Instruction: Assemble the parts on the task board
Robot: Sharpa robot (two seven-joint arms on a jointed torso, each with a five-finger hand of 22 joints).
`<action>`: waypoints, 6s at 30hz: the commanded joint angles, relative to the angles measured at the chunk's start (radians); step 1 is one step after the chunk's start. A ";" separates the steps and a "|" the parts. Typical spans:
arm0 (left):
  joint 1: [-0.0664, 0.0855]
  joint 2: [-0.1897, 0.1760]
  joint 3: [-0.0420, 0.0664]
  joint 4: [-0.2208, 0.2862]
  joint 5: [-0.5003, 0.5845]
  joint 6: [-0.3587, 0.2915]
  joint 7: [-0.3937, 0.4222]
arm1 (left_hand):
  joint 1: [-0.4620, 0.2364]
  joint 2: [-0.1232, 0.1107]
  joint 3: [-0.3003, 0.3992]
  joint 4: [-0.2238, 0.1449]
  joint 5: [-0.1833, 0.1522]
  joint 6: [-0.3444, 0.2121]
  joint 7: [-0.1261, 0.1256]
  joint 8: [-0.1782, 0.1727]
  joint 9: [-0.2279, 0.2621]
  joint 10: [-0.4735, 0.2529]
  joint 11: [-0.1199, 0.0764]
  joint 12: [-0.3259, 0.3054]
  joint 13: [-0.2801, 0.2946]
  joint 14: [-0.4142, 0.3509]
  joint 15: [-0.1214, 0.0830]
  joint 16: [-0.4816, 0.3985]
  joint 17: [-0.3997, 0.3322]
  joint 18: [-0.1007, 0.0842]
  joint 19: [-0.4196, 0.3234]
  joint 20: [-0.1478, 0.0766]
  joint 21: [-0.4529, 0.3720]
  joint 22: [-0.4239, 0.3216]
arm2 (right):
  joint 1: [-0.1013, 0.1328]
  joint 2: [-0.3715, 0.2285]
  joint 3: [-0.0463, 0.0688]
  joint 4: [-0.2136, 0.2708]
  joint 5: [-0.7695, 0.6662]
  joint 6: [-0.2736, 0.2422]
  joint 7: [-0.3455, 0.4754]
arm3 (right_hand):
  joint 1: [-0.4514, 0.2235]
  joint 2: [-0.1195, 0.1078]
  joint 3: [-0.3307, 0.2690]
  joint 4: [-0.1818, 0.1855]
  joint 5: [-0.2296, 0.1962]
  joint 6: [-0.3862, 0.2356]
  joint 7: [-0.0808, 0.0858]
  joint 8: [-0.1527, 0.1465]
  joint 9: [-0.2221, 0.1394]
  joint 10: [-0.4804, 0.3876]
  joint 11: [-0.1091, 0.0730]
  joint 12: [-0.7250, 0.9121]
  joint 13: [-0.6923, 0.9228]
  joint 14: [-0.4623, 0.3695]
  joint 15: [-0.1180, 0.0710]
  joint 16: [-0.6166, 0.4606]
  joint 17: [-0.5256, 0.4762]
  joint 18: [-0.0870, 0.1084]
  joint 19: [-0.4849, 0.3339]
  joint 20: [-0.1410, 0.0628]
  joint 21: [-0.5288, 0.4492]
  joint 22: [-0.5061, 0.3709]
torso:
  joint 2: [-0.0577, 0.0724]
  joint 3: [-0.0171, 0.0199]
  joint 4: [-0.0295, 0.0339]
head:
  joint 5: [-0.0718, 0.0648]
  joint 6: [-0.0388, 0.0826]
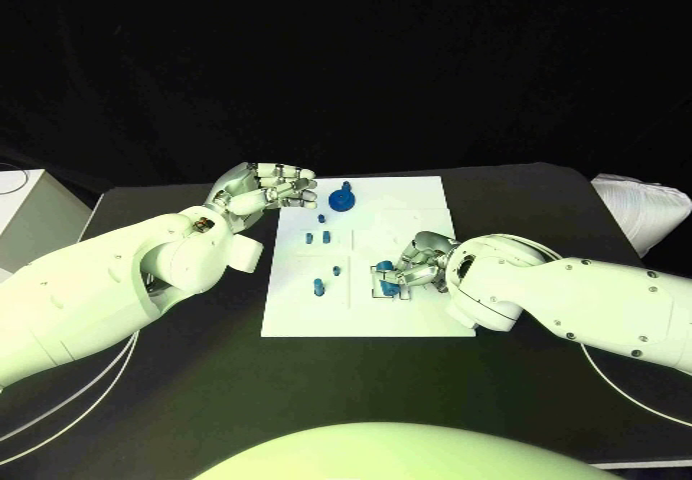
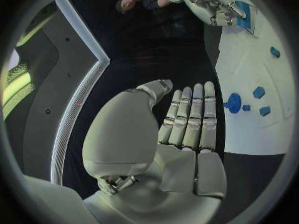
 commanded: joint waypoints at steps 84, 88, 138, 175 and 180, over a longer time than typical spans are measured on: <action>0.000 -0.003 0.001 0.005 0.005 0.020 0.003 | -0.004 0.005 -0.001 0.009 -0.004 -0.003 0.007 -0.003 -0.002 -0.011 0.001 0.005 0.002 0.002 0.003 -0.013 0.007 0.002 0.011 0.003 -0.014 -0.008 | -0.039 -0.044 0.000 0.046 -0.059 -0.049 0.013 | 0.232 0.139 -0.298 -0.055 -0.207 0.045 -0.023 0.003 -0.001 0.106 -0.022 0.044 0.264 0.106 -0.020 0.004 0.263 -0.026 0.086 -0.015 0.043 0.221 | 0.000 0.0005 -0.0003 | 0.010 -0.008; 0.000 -0.003 0.001 0.005 0.005 0.020 0.003 | -0.004 0.005 -0.001 0.009 -0.004 -0.003 0.007 -0.003 -0.002 -0.011 0.001 0.005 0.002 0.002 0.003 -0.013 0.007 0.002 0.011 0.003 -0.014 -0.008 | -0.040 -0.049 0.000 0.052 -0.043 -0.038 0.022 | 0.226 0.125 -0.302 -0.054 -0.206 0.043 -0.021 0.003 -0.001 0.106 -0.021 0.044 0.264 0.106 -0.020 0.004 0.263 -0.026 0.086 -0.016 0.040 0.221 | 0.000 0.0000 -0.0004 | 0.009 -0.008; -0.002 -0.009 0.000 0.005 0.004 0.017 0.002 | -0.004 0.006 -0.001 0.011 -0.004 -0.002 0.007 -0.002 -0.002 -0.012 0.001 0.006 0.002 0.003 0.003 -0.015 0.010 0.003 0.013 0.003 -0.017 -0.010 | 0.054 -0.334 0.014 0.086 -0.242 0.200 0.025 | 0.167 0.086 -0.310 -0.050 -0.154 0.058 0.015 -0.146 -0.115 0.106 0.010 0.044 0.264 0.106 0.008 0.004 0.263 -0.035 0.093 0.010 0.093 0.239 | -0.001 -0.0008 0.0000 | -0.021 0.001; -0.010 -0.008 0.000 -0.001 0.003 0.019 0.001 | -0.004 0.006 -0.001 0.013 -0.004 -0.002 0.007 -0.002 -0.003 -0.012 0.001 0.007 0.002 0.004 0.003 -0.017 0.012 0.003 0.015 0.003 -0.020 -0.012 | -0.011 -0.228 0.006 0.031 -0.312 0.142 0.011 | 0.209 0.107 -0.265 -0.059 -0.146 0.062 0.000 -0.128 -0.082 0.106 -0.003 0.044 0.264 0.106 -0.004 0.004 0.263 -0.034 0.092 -0.002 0.083 0.236 | 0.000 -0.0001 0.0002 | -0.023 -0.005; -0.010 -0.009 0.000 -0.001 0.003 0.020 0.001 | -0.004 0.006 -0.001 0.013 -0.004 -0.002 0.007 -0.002 -0.003 -0.012 0.001 0.007 0.002 0.004 0.003 -0.017 0.012 0.003 0.015 0.003 -0.020 -0.012 | -0.015 -0.222 0.006 0.025 -0.318 0.136 0.010 | 0.255 0.111 -0.203 -0.061 -0.152 0.052 0.001 -0.134 -0.081 0.106 -0.003 0.044 0.264 0.106 -0.005 0.004 0.263 -0.033 0.091 -0.003 0.078 0.235 | 0.000 0.0004 -0.0005 | -0.023 -0.005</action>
